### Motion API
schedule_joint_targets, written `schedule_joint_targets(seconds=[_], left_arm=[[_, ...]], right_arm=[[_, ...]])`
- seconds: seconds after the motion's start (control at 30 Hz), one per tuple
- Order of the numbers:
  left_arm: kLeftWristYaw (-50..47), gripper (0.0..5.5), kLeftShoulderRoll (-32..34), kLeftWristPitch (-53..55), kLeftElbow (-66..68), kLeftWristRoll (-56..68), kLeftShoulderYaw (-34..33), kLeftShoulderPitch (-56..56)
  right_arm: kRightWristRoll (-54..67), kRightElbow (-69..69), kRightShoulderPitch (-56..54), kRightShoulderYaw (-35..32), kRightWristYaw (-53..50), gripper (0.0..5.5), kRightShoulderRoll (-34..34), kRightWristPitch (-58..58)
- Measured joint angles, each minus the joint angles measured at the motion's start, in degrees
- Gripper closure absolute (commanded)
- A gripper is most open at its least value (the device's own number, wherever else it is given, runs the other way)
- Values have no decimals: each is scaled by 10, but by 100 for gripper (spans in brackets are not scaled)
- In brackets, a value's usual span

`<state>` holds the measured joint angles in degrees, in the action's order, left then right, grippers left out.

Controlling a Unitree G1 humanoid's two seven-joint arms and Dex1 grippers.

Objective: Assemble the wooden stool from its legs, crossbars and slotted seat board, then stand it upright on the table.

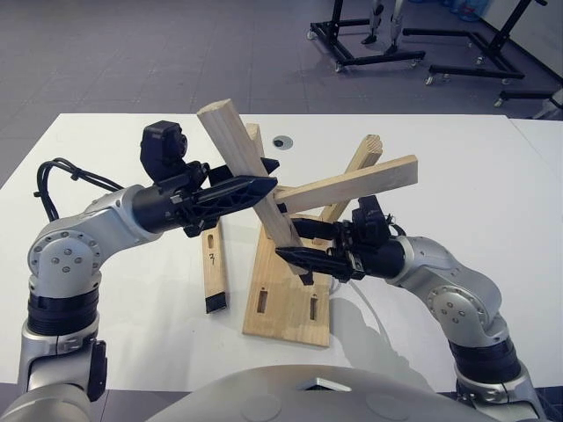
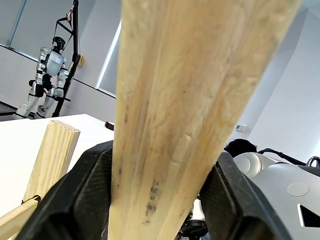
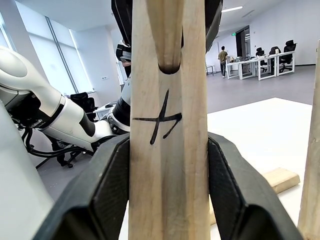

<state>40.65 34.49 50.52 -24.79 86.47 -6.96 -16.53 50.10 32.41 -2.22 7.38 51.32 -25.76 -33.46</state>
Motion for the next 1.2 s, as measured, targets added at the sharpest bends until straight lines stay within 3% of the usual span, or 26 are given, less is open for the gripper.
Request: schedule_joint_targets(seconds=[0.3,0.4,0.57,0.77,0.9,1.0,1.2], left_arm=[[44,320,0,3,31,-18,-9,-3],[54,327,1,8,51,-13,-31,-4],[58,334,-2,-3,63,-38,-52,6],[105,346,12,-28,66,-69,-107,16],[129,346,27,-54,81,-101,-145,23],[154,346,32,-70,74,-141,-142,38],[251,346,72,-76,23,-237,-55,91]], right_arm=[[-21,-3,-1,13,-16,346,15,15],[-3,-10,-8,-5,-16,278,10,8],[29,-38,-9,-56,-7,209,-20,-7],[26,-75,16,-120,28,209,-100,-22],[16,-97,16,-126,64,209,-140,-28],[6,-125,11,-134,75,209,-150,-28],[2,-185,-59,-174,78,209,-173,-29]])
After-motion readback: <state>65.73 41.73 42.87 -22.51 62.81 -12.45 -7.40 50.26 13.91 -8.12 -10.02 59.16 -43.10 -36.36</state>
